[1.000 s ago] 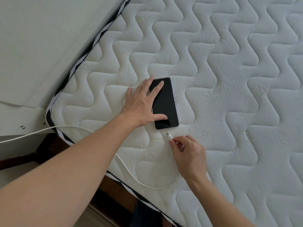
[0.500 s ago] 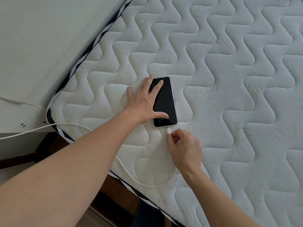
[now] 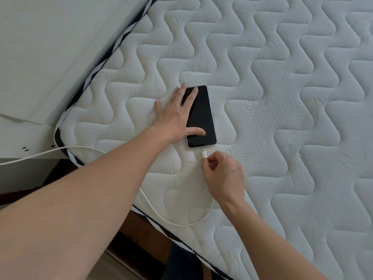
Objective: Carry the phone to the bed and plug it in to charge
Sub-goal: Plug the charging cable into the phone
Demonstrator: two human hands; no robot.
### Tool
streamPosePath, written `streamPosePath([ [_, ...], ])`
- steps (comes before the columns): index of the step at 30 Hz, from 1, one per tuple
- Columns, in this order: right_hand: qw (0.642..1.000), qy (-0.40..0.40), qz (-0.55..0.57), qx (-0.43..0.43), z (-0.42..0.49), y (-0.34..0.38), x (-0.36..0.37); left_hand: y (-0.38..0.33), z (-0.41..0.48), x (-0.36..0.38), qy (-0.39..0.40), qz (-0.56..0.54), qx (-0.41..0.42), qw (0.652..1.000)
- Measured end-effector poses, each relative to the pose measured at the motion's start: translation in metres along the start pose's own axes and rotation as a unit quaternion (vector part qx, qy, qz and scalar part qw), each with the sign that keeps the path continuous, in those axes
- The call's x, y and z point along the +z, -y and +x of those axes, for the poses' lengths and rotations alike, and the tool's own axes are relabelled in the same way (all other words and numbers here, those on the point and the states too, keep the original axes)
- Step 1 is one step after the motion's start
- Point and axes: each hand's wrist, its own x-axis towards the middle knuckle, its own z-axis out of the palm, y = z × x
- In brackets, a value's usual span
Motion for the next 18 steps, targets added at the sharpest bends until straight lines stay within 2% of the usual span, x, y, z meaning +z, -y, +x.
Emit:
streamPosePath([
  [10, 0.999, -0.007, 0.026, 0.03, 0.0045, 0.0031, 0.0029, -0.0011, -0.0005, -0.0021, -0.002, -0.019, -0.003, 1.0],
  [18, 1.0, -0.01, 0.005, -0.01, 0.0039, 0.0029, 0.0067, -0.0003, 0.0008, -0.0035, -0.011, -0.027, -0.004, 1.0],
])
